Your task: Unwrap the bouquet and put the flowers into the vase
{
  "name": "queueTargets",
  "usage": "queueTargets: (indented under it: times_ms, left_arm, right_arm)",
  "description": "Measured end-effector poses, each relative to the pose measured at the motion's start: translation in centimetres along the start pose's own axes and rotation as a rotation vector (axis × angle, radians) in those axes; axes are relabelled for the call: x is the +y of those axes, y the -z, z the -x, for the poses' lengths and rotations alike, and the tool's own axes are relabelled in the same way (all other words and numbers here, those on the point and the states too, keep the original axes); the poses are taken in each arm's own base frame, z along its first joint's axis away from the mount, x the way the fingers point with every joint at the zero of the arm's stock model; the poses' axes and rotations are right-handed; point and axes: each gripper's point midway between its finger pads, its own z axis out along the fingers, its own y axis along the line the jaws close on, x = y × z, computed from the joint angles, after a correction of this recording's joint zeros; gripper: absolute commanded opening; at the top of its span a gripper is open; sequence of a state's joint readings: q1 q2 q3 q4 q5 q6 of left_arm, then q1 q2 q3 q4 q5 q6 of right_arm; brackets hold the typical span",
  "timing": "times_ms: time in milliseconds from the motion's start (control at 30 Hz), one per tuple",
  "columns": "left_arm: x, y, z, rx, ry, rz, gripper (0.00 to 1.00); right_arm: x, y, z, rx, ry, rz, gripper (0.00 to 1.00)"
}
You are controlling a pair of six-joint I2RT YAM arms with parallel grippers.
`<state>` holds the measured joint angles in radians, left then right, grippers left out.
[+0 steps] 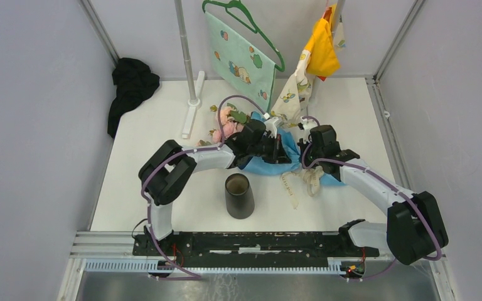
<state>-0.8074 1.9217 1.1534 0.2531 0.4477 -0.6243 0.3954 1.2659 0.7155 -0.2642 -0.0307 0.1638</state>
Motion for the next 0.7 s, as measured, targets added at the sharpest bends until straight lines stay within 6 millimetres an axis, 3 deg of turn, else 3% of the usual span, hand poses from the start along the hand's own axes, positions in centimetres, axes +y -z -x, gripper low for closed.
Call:
queueTargets:
  times_ms: [167,467,700]
  left_arm:
    - [-0.4,-1.2,0.1,0.006,-0.012,-0.037,0.02]
    - [2.1,-4.6,-0.1,0.021,0.005,0.000,0.02]
    - [2.2,-5.3,0.4,0.014,0.028,0.008,0.02]
  right_arm:
    - [0.0,0.0,0.1,-0.004,0.000,0.002,0.00]
    - [0.5,0.1,0.1,-0.003,0.000,0.032,0.00]
    - [0.2,0.6,0.3,-0.011,-0.001,0.024,0.00]
